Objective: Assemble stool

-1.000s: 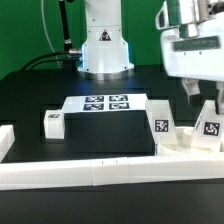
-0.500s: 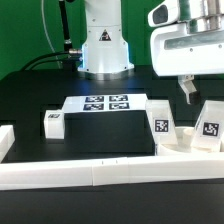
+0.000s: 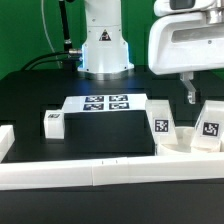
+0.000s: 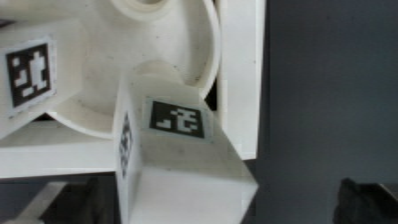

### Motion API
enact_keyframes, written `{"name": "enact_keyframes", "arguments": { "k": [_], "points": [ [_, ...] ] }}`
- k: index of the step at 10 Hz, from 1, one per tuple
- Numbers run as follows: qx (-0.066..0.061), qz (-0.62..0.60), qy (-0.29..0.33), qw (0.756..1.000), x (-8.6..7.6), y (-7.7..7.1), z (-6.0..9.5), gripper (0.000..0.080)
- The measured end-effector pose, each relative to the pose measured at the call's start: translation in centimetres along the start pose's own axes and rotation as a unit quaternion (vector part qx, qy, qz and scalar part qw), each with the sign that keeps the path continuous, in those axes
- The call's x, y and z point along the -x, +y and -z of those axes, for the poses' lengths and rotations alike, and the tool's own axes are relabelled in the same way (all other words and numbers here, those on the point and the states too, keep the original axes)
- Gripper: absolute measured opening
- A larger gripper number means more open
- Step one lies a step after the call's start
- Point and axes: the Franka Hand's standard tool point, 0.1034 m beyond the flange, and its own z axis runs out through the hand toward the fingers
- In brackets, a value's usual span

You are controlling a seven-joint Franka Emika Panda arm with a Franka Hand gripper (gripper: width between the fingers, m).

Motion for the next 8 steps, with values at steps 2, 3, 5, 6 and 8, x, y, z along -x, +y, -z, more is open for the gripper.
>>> {"name": "enact_keyframes", "arguments": {
  "k": [2, 3, 5, 6, 8],
  "points": [
    [0.007, 0.080, 0.000, 0.997, -0.1, 0.4, 0.0, 0.0648],
    [0.012, 0.130, -0.001, 0.991, -0.1, 0.6, 0.0, 0.0648],
    [0.026, 0.293, -0.014, 0.956, -1.0, 1.6, 0.2, 0.0648],
    [0.034, 0.363, -0.027, 0.931, -1.5, 1.6, 0.2, 0.0648],
    [0.044, 0.431, -0.032, 0.901, -1.8, 1.5, 0.0, 0.0648]
  ]
}}
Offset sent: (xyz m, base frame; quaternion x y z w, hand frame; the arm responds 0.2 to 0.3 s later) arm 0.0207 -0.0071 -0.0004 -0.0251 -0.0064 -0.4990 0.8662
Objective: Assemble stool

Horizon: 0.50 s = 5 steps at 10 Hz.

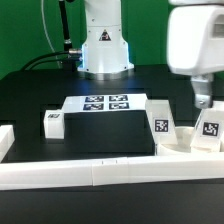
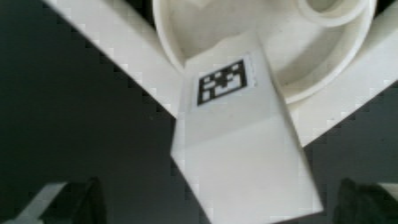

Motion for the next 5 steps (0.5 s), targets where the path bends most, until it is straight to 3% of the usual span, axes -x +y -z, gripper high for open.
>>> {"name": "enact_keyframes", "arguments": {
  "k": [2, 4, 5],
  "points": [
    [0.006, 0.052, -0.007, 0.999, 0.4, 0.5, -0.1, 0.0648],
    [-0.013, 0.036, -0.035, 0.999, 0.5, 0.4, -0.9, 0.0648],
    [-0.010, 0.032, -0.034, 0.999, -0.1, 0.6, -1.3, 0.0648]
  ]
}}
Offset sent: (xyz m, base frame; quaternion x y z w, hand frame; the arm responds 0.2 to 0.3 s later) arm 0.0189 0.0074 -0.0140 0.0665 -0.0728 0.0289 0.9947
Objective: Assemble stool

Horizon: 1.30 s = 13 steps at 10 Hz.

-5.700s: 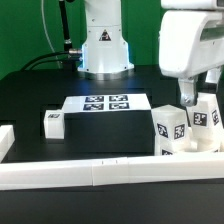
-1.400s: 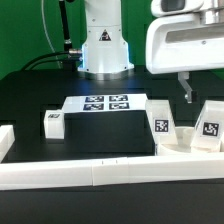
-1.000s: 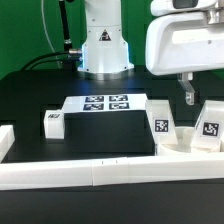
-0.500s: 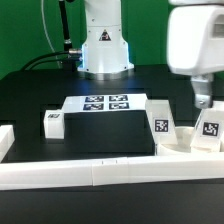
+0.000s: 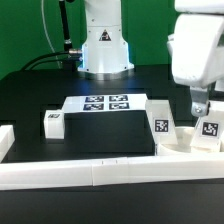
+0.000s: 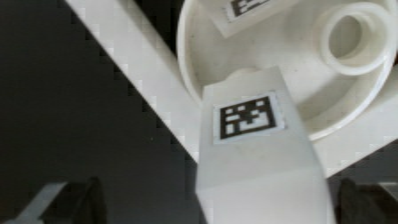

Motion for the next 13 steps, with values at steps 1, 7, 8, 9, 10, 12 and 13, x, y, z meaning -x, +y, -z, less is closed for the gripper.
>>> {"name": "enact_keyframes", "arguments": {
  "k": [1, 7, 8, 9, 10, 12, 13],
  "points": [
    [0.000, -0.012, 0.000, 1.000, -0.01, -0.10, -0.28, 0.0648],
    [0.000, -0.149, 0.000, 0.989, 0.09, 0.05, -0.25, 0.0337],
    [0.000, -0.173, 0.000, 0.985, 0.09, 0.07, -0.25, 0.0337],
    [0.000, -0.214, 0.000, 0.977, 0.11, 0.10, -0.25, 0.0337],
    [0.000, -0.272, 0.001, 0.962, 0.05, 0.05, -0.22, 0.0337],
    [-0.005, -0.433, 0.002, 0.901, -0.15, -0.24, -0.24, 0.0337],
    [-0.014, -0.521, 0.012, 0.853, 0.09, 0.15, -0.37, 0.0337]
  ]
}}
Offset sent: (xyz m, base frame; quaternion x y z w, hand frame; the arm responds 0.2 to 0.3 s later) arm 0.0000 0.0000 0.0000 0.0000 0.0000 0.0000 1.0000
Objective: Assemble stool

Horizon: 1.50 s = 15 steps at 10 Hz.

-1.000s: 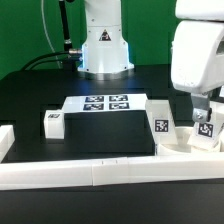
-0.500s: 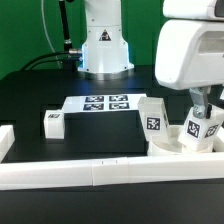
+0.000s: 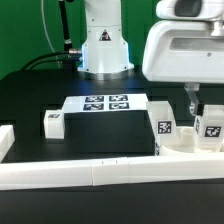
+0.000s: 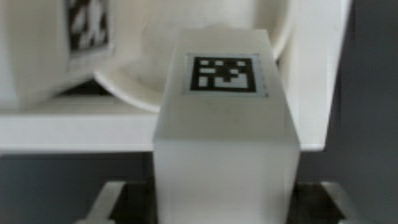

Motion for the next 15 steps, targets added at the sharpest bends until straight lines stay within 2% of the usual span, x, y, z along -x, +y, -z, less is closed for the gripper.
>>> {"name": "enact_keyframes", "arguments": {
  "k": [2, 6, 7, 9, 10, 11, 12, 15],
  "points": [
    [-0.022, -0.131, 0.003, 0.991, -0.2, 0.7, -0.1, 0.0337],
    [-0.017, -0.251, -0.003, 0.968, -0.2, 1.2, -0.2, 0.0337],
    [-0.018, -0.293, -0.007, 0.956, 0.0, 1.3, -0.2, 0.0337],
    [-0.027, -0.480, -0.016, 0.877, 1.1, 1.6, -0.1, 0.0337],
    [-0.038, -0.549, -0.009, 0.835, 1.5, 2.0, -0.2, 0.0337],
    [-0.058, -0.615, 0.002, 0.786, 2.1, 2.3, -0.2, 0.0337],
    [-0.055, -0.627, 0.000, 0.777, 2.3, 2.3, -0.1, 0.0337],
    [-0.055, -0.696, -0.013, 0.716, 2.5, 2.3, -0.1, 0.0338]
  ]
}}
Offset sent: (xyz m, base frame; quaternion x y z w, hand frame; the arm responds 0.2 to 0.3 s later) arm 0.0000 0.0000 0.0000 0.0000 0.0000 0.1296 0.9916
